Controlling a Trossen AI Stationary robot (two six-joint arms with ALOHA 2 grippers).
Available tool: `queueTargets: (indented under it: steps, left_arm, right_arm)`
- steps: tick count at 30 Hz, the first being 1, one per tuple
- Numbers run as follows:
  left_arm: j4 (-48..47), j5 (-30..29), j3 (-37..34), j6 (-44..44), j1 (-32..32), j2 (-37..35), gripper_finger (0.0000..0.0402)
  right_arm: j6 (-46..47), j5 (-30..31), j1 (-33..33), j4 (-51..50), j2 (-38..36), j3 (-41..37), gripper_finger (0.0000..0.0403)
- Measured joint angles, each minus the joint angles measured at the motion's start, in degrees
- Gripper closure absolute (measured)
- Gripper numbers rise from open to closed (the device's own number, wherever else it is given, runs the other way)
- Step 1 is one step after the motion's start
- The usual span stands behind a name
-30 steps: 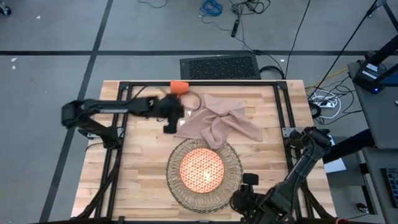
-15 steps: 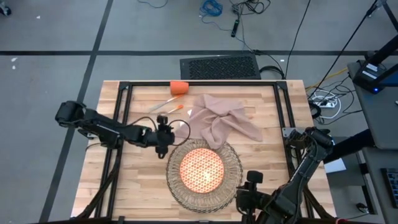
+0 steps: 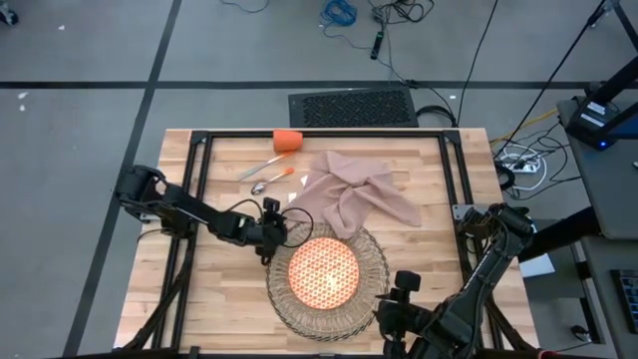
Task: Set table place
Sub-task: Fold the napkin
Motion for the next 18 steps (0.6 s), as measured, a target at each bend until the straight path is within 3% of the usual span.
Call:
queueTargets:
  steps: [8, 18]
  left_arm:
    - [8.1, -1.5, 0.4, 1.8, 1.1, 5.3, 0.03]
    - [6.1, -0.6, 6.3, 3.6, 5.5, 9.8, 0.03]
  right_arm:
    - [0.0, 0.0, -0.8, 0.1, 0.0, 0.0, 0.0252]
    - [-0.3, 0.0, -1.9, 0.8, 0.0, 0.0, 0.0252]
